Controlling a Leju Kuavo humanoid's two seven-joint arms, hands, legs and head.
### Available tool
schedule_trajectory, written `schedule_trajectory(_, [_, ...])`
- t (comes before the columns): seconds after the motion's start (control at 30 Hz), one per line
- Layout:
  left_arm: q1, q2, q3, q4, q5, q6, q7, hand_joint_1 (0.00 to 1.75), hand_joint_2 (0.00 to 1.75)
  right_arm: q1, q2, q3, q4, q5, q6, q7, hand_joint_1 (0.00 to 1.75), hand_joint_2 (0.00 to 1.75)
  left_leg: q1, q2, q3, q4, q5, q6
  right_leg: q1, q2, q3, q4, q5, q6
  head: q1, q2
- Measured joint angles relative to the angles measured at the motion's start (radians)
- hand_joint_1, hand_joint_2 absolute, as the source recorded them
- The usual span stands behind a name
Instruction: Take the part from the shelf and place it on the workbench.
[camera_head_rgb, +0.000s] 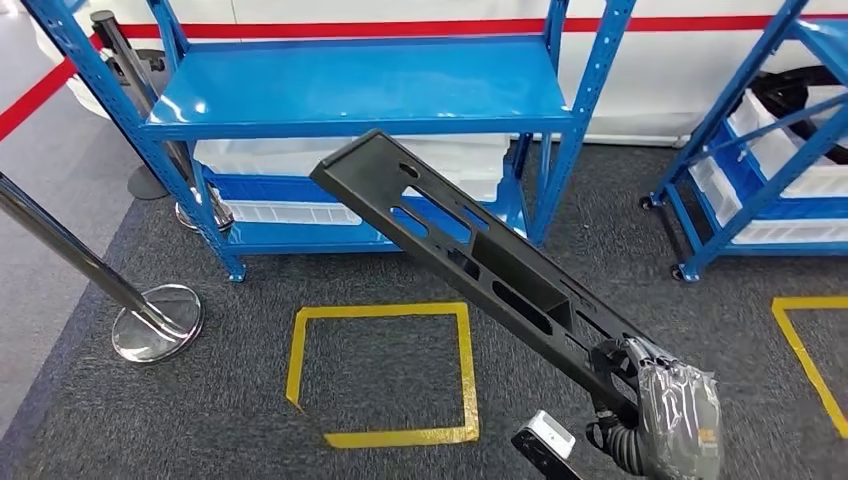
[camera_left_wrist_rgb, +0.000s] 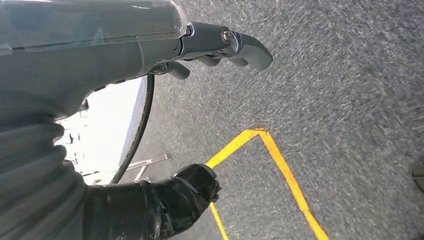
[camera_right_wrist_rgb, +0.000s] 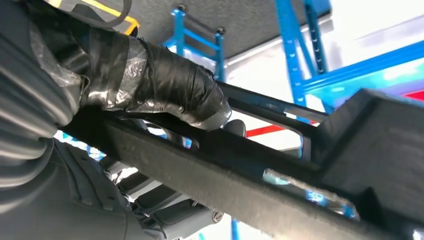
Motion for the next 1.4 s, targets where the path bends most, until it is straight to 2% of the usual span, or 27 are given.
schedule_trajectory(0.07, [0.003,0.000,0.000,0.000,0.001,0.000,0.001,0.00,1.75,0.000,0.002,0.004,0.000,0.001,0.001,0.000,1.75,1.75,0.001,-0.037,-0.023,0.121,-0.104,0.000,0.004,0.020,-0.034,0.007,0.025,-0.009,0.000,0.000])
schedule_trajectory(0.1, [0.003,0.001,0.000,0.000,0.001,0.000,0.001,0.00,1.75,0.000,0.002,0.005,-0.001,0.001,0.001,0.000,1.75,1.75,0.000,-0.042,-0.029,0.180,-0.128,0.003,0.008,0.030,-0.053,0.011,0.037,-0.011,-0.001,0.000])
schedule_trajectory(0.13, [0.003,0.001,0.000,0.000,0.001,-0.001,0.001,0.00,1.75,0.000,0.002,0.007,-0.001,0.001,0.001,0.001,1.75,1.75,-0.001,-0.044,-0.025,0.218,-0.122,0.007,0.011,0.042,-0.071,0.017,0.048,-0.012,-0.001,0.000])
schedule_trajectory(0.17, [0.002,0.003,0.000,0.000,0.001,-0.002,0.001,0.00,1.75,0.000,0.003,0.009,-0.001,0.001,0.001,0.001,1.75,1.75,-0.003,-0.046,-0.008,0.225,-0.096,0.014,0.015,0.053,-0.090,0.024,0.059,-0.012,-0.001,0.000])
schedule_trajectory(0.23, [0.000,0.006,0.000,0.000,0.002,-0.002,0.000,0.00,1.75,0.000,0.003,0.013,-0.001,0.001,0.001,0.003,1.75,1.75,-0.010,-0.065,0.072,0.143,-0.039,0.036,0.020,0.077,-0.125,0.037,0.080,-0.013,-0.001,0.000])
schedule_trajectory(0.3, [-0.001,0.012,0.000,0.000,0.002,-0.003,0.000,0.00,1.75,0.000,0.004,0.017,-0.002,0.001,0.002,0.005,1.75,1.75,-0.016,-0.104,0.175,-0.011,-0.046,0.057,0.023,0.097,-0.149,0.044,0.101,-0.009,0.000,0.000])
schedule_trajectory(0.37, [-0.002,0.015,0.000,0.000,0.002,-0.004,0.000,0.00,1.75,-0.001,0.004,0.020,-0.003,0.001,0.002,0.008,1.75,1.75,-0.019,-0.119,0.223,-0.100,-0.066,0.059,0.018,0.115,-0.163,0.040,0.125,0.002,0.000,0.000])
schedule_trajectory(0.43, [-0.004,0.013,0.000,0.000,0.002,-0.005,0.000,0.00,1.75,0.003,0.004,0.021,-0.005,0.001,0.003,0.011,1.75,1.75,-0.017,-0.097,0.215,-0.120,-0.046,0.056,0.014,0.123,-0.176,0.037,0.137,0.014,-0.001,0.000])
schedule_trajectory(0.47, [-0.004,0.013,0.000,0.000,0.002,-0.005,0.000,0.00,1.75,0.004,0.004,0.021,-0.005,0.001,0.003,0.011,1.75,1.75,-0.014,-0.083,0.206,-0.127,-0.032,0.057,0.015,0.112,-0.184,0.049,0.116,0.019,0.000,0.000])
schedule_trajectory(0.57, [0.000,0.011,0.000,0.000,0.002,-0.005,0.000,0.00,1.75,0.004,0.004,0.023,-0.006,0.001,0.006,0.013,1.75,1.75,-0.009,-0.040,0.163,-0.127,0.000,0.059,0.005,0.056,-0.217,0.183,-0.029,0.036,0.002,0.000])
schedule_trajectory(0.6, [0.001,0.012,0.000,0.000,0.002,-0.005,0.001,0.00,1.75,0.004,0.004,0.024,-0.006,0.001,0.006,0.014,1.75,1.75,-0.008,-0.026,0.146,-0.121,0.008,0.057,-0.002,0.046,-0.224,0.241,-0.058,0.044,0.002,0.000])
schedule_trajectory(0.63, [0.001,0.012,0.000,0.000,0.002,-0.005,0.001,0.00,1.75,0.003,0.004,0.025,-0.006,0.001,0.007,0.015,1.75,1.75,-0.007,-0.012,0.127,-0.113,0.016,0.054,-0.010,0.040,-0.223,0.286,-0.060,0.052,0.002,0.000])
schedule_trajectory(0.67, [0.000,0.011,0.000,0.000,0.002,-0.005,0.001,0.00,1.75,0.003,0.005,0.026,-0.006,0.001,0.008,0.016,1.75,1.75,-0.005,0.001,0.106,-0.101,0.024,0.050,-0.016,0.037,-0.210,0.306,-0.034,0.060,0.002,0.000])
schedule_trajectory(0.73, [-0.003,0.011,0.000,0.000,0.002,-0.005,0.001,0.00,1.75,0.003,0.005,0.029,-0.006,0.002,0.010,0.016,1.75,1.75,0.002,0.026,0.063,-0.073,0.036,0.039,-0.027,0.019,-0.140,0.252,0.028,0.076,0.002,0.000])
schedule_trajectory(0.77, [-0.004,0.011,0.000,0.000,0.003,-0.005,0.002,0.00,1.75,0.002,0.005,0.030,-0.006,0.002,0.012,0.017,1.75,1.75,0.004,0.035,0.045,-0.059,0.041,0.032,-0.026,0.001,-0.088,0.186,0.026,0.081,0.002,0.000])
schedule_trajectory(0.83, [-0.005,0.011,0.000,-0.001,0.003,-0.005,0.002,0.00,1.75,0.000,0.005,0.033,-0.007,0.003,0.015,0.019,1.75,1.75,0.005,0.052,0.032,-0.044,0.050,0.018,-0.017,-0.027,-0.014,0.069,-0.018,0.072,0.000,0.000])
schedule_trajectory(0.87, [-0.005,0.010,0.000,-0.001,0.003,-0.005,0.002,0.00,1.75,0.000,0.005,0.035,-0.008,0.004,0.016,0.020,1.75,1.75,0.005,0.059,0.033,-0.044,0.057,0.011,-0.010,-0.030,-0.001,0.041,-0.034,0.062,0.000,0.000])
schedule_trajectory(0.93, [-0.005,0.010,0.000,-0.001,0.003,-0.005,0.002,0.00,1.75,0.001,0.005,0.038,-0.008,0.004,0.016,0.020,1.75,1.75,0.009,0.067,0.034,-0.044,0.063,-0.003,-0.009,-0.017,-0.015,0.033,-0.023,0.038,-0.001,0.000])
schedule_trajectory(0.97, [-0.005,0.010,0.000,-0.001,0.004,-0.005,0.003,0.00,1.75,0.000,0.005,0.039,-0.009,0.004,0.016,0.020,1.75,1.75,0.011,0.053,0.030,-0.035,0.045,-0.010,-0.009,-0.009,-0.027,0.033,-0.011,0.027,-0.001,0.000])
schedule_trajectory(1.03, [-0.002,0.010,0.000,-0.001,0.004,-0.005,0.004,0.00,1.75,-0.001,0.005,0.043,-0.009,0.004,0.017,0.021,1.75,1.75,0.014,-0.001,0.012,0.032,-0.050,-0.017,-0.010,0.009,-0.057,0.032,0.017,0.009,0.000,0.000])
schedule_trajectory(1.1, [0.000,0.010,0.000,-0.001,0.004,-0.005,0.005,0.00,1.75,-0.002,0.005,0.046,-0.009,0.004,0.017,0.021,1.75,1.75,0.010,-0.037,-0.006,0.148,-0.147,-0.014,-0.003,0.032,-0.091,0.034,0.046,0.000,-0.001,0.000])
schedule_trajectory(1.13, [0.000,0.011,0.000,-0.001,0.004,-0.005,0.006,0.00,1.75,-0.002,0.006,0.047,-0.009,0.004,0.017,0.022,1.75,1.75,0.008,-0.043,-0.006,0.198,-0.162,-0.009,0.001,0.045,-0.108,0.036,0.060,-0.002,-0.001,0.000])
schedule_trajectory(1.2, [-0.001,0.012,0.000,-0.001,0.004,-0.005,0.006,0.00,1.75,-0.001,0.006,0.048,-0.009,0.004,0.017,0.023,1.75,1.75,0.000,-0.048,0.031,0.212,-0.120,0.007,0.010,0.070,-0.143,0.040,0.087,-0.004,-0.001,0.000])
schedule_trajectory(1.27, [-0.003,0.014,0.000,-0.001,0.004,-0.004,0.006,0.00,1.75,-0.001,0.006,0.049,-0.009,0.004,0.017,0.023,1.75,1.75,-0.011,-0.076,0.127,0.096,-0.072,0.035,0.016,0.094,-0.173,0.043,0.112,-0.004,-0.001,0.000])
schedule_trajectory(1.33, [-0.003,0.016,0.000,-0.001,0.004,-0.004,0.005,0.00,1.75,-0.002,0.006,0.050,-0.009,0.005,0.017,0.025,1.75,1.75,-0.019,-0.116,0.227,-0.059,-0.081,0.055,0.018,0.114,-0.189,0.042,0.137,0.001,0.000,0.000])
schedule_trajectory(1.37, [-0.003,0.017,0.000,-0.001,0.004,-0.004,0.005,0.00,1.75,-0.003,0.006,0.052,-0.009,0.005,0.017,0.025,1.75,1.75,-0.022,-0.128,0.254,-0.107,-0.092,0.058,0.017,0.123,-0.193,0.039,0.149,0.005,0.000,0.000])
schedule_trajectory(1.4, [-0.005,0.016,0.000,-0.001,0.004,-0.004,0.004,0.00,1.75,-0.003,0.006,0.053,-0.009,0.005,0.018,0.027,1.75,1.75,-0.023,-0.122,0.262,-0.131,-0.091,0.055,0.016,0.134,-0.196,0.033,0.164,0.011,0.000,0.000])
